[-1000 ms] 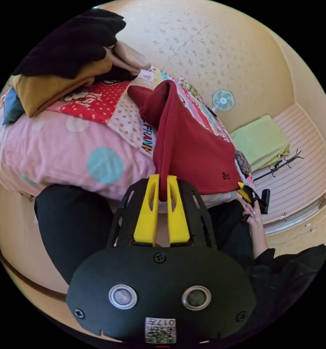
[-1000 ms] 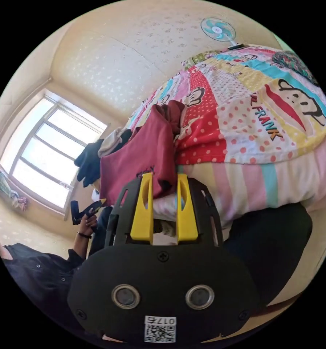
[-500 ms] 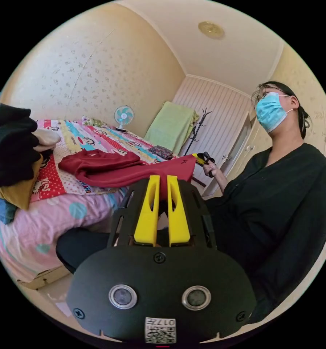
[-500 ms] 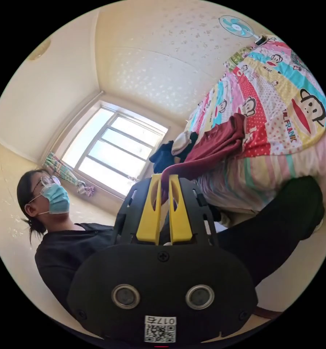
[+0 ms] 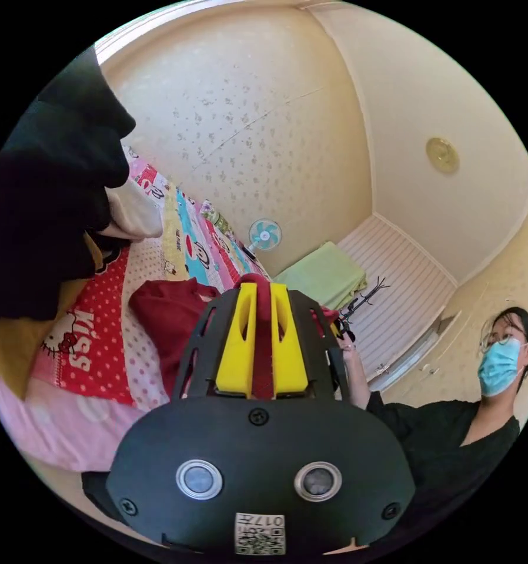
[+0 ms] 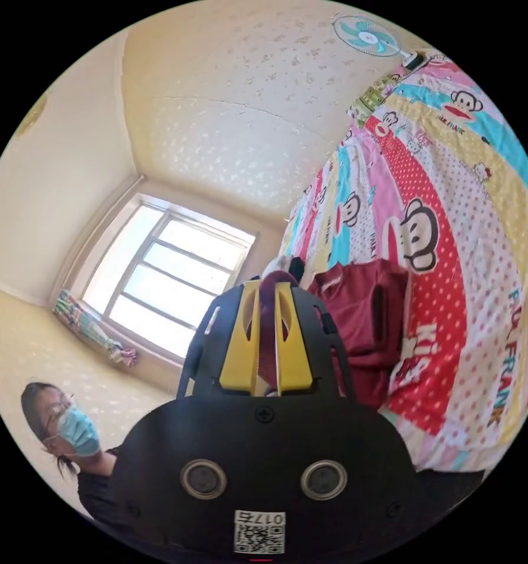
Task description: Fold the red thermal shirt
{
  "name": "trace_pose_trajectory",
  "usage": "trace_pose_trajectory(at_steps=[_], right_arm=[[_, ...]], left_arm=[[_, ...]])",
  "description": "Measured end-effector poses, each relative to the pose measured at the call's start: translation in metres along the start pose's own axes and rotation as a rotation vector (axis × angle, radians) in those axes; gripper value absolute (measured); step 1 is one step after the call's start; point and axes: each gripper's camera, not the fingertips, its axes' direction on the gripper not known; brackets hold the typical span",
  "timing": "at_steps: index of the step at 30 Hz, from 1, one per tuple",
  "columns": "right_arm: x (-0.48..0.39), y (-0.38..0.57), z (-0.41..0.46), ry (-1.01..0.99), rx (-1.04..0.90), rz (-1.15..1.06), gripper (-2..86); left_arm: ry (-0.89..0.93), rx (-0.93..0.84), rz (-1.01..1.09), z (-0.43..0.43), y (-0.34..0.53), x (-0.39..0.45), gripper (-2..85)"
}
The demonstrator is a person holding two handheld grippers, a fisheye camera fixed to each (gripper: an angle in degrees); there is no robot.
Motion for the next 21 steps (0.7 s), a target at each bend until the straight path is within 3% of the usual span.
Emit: trace_pose_trajectory(at_steps=[6,11,16,19,21], right_arm=[[0.04,0.04,0.047,0.116,-0.124,-0.024,11.1],[0.054,0.136,0.051,0.289,-0.198,-0.081,11.9],[0.058,0.176,0.053,0.237,-0.232,-0.083,7.2],[0.052,0.177,0.024,0.234,-0.16,-0.036,3.9],[0.05,0.189,0.026,0.346,-0.203,-0.044,3.1]], left_arm=[[-0.282,-0.011,0.07,0.055,-0.011,-0.02,14.2],[-0.485,-0.271,0.065,0.076,0.066,-0.046,13.9],[-0.355,-0.211,-0.012,0.07,0.102,-0.061,8.4],[-0.294,-0.278,-0.027,0.065,0.089,-0.062,3.7],[-0.316,-0.268,0.007,0.056,0.087,-0.054,2.8]])
